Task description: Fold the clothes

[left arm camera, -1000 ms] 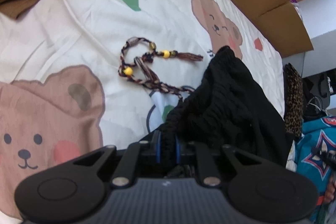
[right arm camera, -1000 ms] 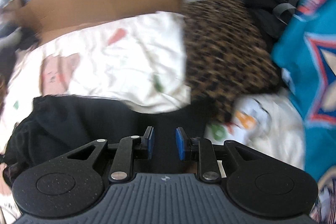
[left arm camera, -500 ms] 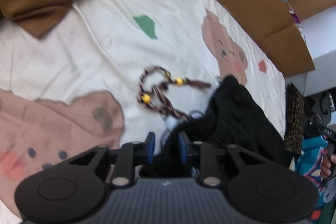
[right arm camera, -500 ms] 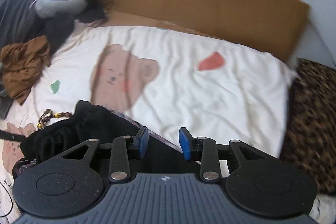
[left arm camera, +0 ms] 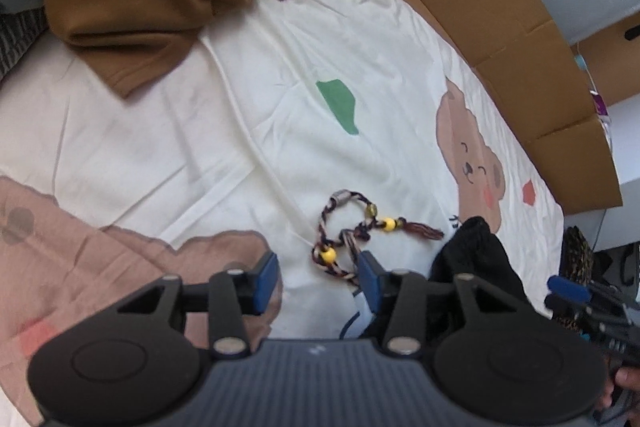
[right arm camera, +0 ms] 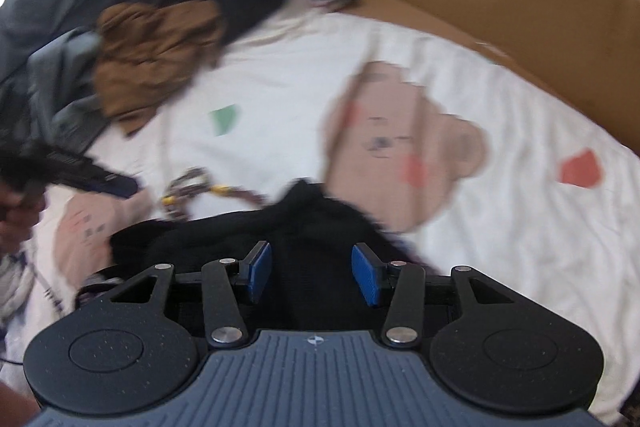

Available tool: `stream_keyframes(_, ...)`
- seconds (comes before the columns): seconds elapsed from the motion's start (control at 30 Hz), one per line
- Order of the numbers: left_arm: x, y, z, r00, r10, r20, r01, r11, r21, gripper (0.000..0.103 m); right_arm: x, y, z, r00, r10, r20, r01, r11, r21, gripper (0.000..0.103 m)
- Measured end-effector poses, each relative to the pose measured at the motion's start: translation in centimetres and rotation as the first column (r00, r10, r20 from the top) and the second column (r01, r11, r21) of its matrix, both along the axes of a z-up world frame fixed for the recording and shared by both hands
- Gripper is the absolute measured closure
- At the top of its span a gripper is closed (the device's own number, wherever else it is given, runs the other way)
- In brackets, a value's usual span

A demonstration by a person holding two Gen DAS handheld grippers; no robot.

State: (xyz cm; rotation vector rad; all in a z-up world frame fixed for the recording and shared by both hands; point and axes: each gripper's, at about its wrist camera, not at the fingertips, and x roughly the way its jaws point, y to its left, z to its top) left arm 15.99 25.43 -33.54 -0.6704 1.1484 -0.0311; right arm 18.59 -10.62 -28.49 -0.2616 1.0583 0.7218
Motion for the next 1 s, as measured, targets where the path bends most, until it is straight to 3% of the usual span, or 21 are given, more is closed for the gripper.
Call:
stream_keyframes(0.37, -0.7, 0.4, -0.6, 1.0, 0.024, -0.005, -0.024, 0.999, -0.027, 0.057, -5.3, 8.0, -1.2, 0.972, 0.23, -0.043, -0.231, 0.973, -0.019, 0.051)
stream_keyframes(0.47, -0.7, 0.4, -0.9, 1.0, 0.026, -0.009, -0.026, 0.999, -0.032, 0.057, -5.8, 8.4, -2.5, 0.966, 0.253, -0.055, -0.256, 0.965, -0.064, 0.051)
stream_keyframes(0.5, -0.7, 0.4, -1.0, 1.0, 0.027, -0.009, -0.027, 0.999, -0.034, 0.057, -5.8, 8.4, -2.9, 0.964, 0.258, -0.056, -0.262, 0.961, -0.083, 0.052)
stream_keyframes(0.53, -0.7, 0.3, -1.1, 1.0, 0.026, -0.009, -0.026, 0.999, -0.035, 0.057, -5.8, 8.2, -3.1, 0.964, 0.26, -0.06, -0.265, 0.96, -0.087, 0.066)
stream_keyframes(0.57, -0.7, 0.3, -1.1, 1.0, 0.025, -0.009, -0.025, 0.999, -0.036, 0.057, -5.6, 8.0, -3.3, 0.963, 0.26, -0.062, -0.265, 0.96, -0.091, 0.091)
stream_keyframes(0.6, -0.7, 0.2, -1.2, 1.0, 0.024, -0.008, -0.024, 0.999, -0.037, 0.057, -5.3, 7.6, -3.1, 0.967, 0.249, -0.058, -0.254, 0.963, -0.091, 0.098)
stream_keyframes(1.0, 0.1, -0.7, -1.2, 1.0, 0.01, 0.002, -0.01, 0.999, -0.039, 0.056, 0.9, 0.4, 0.2, 0.999, 0.034, 0.009, -0.033, 0.996, -0.077, 0.1)
